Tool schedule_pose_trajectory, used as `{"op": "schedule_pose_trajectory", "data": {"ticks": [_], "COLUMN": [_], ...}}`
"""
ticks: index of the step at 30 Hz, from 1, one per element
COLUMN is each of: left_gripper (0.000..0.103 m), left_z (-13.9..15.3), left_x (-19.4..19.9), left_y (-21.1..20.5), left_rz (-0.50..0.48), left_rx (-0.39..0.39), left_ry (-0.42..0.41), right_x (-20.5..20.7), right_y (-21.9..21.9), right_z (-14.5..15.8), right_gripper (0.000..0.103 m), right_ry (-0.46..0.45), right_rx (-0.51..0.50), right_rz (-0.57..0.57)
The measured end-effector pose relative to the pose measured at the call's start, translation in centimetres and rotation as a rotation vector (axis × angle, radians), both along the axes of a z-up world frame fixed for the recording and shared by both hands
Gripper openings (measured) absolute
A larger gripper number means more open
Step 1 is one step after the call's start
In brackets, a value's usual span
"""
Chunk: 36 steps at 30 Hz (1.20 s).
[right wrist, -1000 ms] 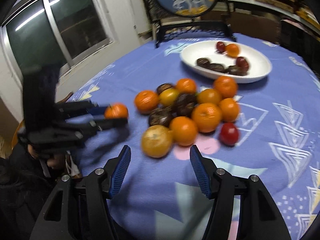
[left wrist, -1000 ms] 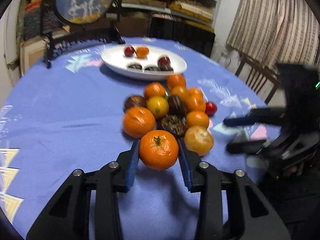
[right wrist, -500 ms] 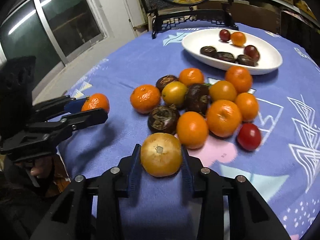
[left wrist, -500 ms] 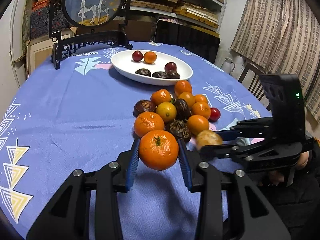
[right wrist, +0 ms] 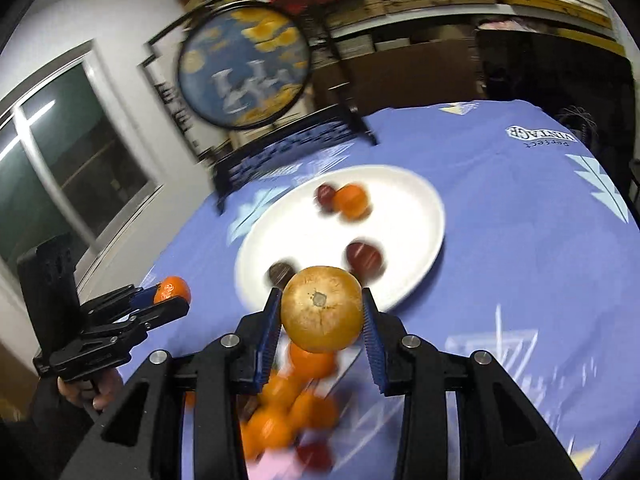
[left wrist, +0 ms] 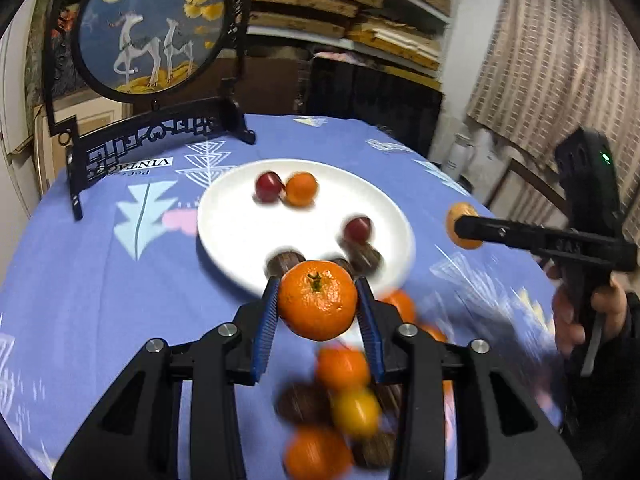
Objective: Organize fruits
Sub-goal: 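Carry a tangerine to the plate with left tool while right tool carries a yellow fruit, then carry a tangerine to the plate with left tool while right tool carries a red tomato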
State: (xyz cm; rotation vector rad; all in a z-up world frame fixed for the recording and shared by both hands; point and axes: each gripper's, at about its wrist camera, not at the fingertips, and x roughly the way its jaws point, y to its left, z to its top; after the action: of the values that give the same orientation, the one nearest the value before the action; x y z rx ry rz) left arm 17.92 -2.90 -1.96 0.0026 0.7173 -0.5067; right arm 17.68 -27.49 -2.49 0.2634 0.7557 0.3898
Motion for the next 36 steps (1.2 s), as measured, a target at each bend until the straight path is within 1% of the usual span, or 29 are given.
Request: {"op": "schedule_pose_trajectory", "data": {"ticks": [1, 3, 4, 5, 6, 7, 8, 9, 10, 12, 14, 15, 17, 20, 24, 27, 28, 29, 30, 34, 35, 36], "left_gripper": [0.037, 0.037, 0.037, 0.037, 0.040, 0.044, 0.058, 0.069, 0.071, 0.071, 0.071, 0.071, 0.071, 0.071, 0.071, 0.070, 0.067, 0.058, 0.054, 0.053, 0.044, 0.044], "left_z": [-0.1, -0.5, -0.9, -1.3, -1.7, -1.8, -1.8, -1.7, -1.3, -0.8, -0.5, -0.5, -0.7, -1.7, -3.3, -4.8, -5.3, -5.8, -6.2, -8.0, -8.2, -8.2], "left_x": [2.3, 5.2, 6.8, 7.8, 8.7, 9.0, 9.1, 8.9, 8.3, 6.9, 4.4, 2.7, -0.2, -5.3, -9.5, -10.7, -10.7, -10.6, -10.4, -9.0, -8.7, -8.7], "left_y": [-0.6, -1.2, -1.6, -1.8, -2.2, -2.2, -2.0, -1.7, -1.0, -0.2, 0.5, 0.8, 1.1, 1.5, 2.3, 2.8, 2.8, 2.8, 2.6, 1.8, 1.6, 1.5], "left_rz": [0.018, 0.043, 0.050, 0.047, 0.058, 0.071, 0.089, 0.101, 0.108, 0.100, 0.078, 0.064, 0.037, -0.020, -0.044, -0.032, -0.032, -0.035, -0.036, -0.022, -0.034, -0.028], "left_rx": [0.008, 0.021, 0.018, 0.016, 0.023, 0.031, 0.029, 0.016, -0.016, -0.026, -0.011, 0.009, 0.049, 0.112, 0.165, 0.190, 0.189, 0.186, 0.188, 0.206, 0.195, 0.196], "left_ry": [0.014, 0.037, 0.063, 0.084, 0.098, 0.100, 0.099, 0.097, 0.084, 0.071, 0.050, 0.033, 0.008, -0.018, -0.020, -0.005, 0.012, 0.034, 0.051, 0.109, 0.134, 0.131], "right_x": [1.9, 4.0, 5.5, 6.3, 6.9, 7.3, 7.3, 6.9, 6.5, 4.7, 2.6, 1.8, -0.9, -4.2, -7.3, -8.8, -9.1, -9.5, -9.8, -10.4, -10.4, -10.3], "right_y": [-0.2, -0.3, -0.2, 0.4, 0.7, 0.8, 0.9, 1.0, 1.0, 1.0, 0.7, 0.6, 0.1, -0.7, -1.6, -1.9, -1.9, -1.9, -1.8, -0.9, -0.6, -0.2], "right_z": [-0.2, -0.7, -1.1, -1.5, -1.7, -1.7, -1.5, -1.3, -1.1, -0.7, -0.5, -0.4, -0.8, -1.6, -3.0, -3.7, -3.9, -4.1, -4.2, -4.7, -4.8, -5.1], "right_gripper": [0.039, 0.039, 0.041, 0.042, 0.044, 0.046, 0.046, 0.046, 0.046, 0.046, 0.048, 0.049, 0.054, 0.055, 0.055, 0.055, 0.055, 0.055, 0.055, 0.055, 0.055, 0.055], "right_ry": [0.003, 0.024, 0.031, 0.028, 0.021, 0.010, 0.002, -0.007, -0.018, -0.038, -0.041, -0.041, -0.042, -0.041, -0.013, 0.006, 0.010, 0.016, 0.020, 0.043, 0.054, 0.069], "right_rx": [-0.012, -0.015, -0.019, -0.037, -0.053, -0.063, -0.064, -0.063, -0.066, -0.083, -0.068, -0.063, -0.061, -0.062, -0.042, -0.029, -0.027, -0.029, -0.033, -0.061, -0.073, -0.091], "right_rz": [-0.025, -0.048, -0.053, -0.059, -0.069, -0.077, -0.077, -0.072, -0.066, -0.060, -0.045, -0.041, -0.037, -0.048, -0.062, -0.065, -0.063, -0.058, -0.053, -0.023, -0.014, -0.001]}}
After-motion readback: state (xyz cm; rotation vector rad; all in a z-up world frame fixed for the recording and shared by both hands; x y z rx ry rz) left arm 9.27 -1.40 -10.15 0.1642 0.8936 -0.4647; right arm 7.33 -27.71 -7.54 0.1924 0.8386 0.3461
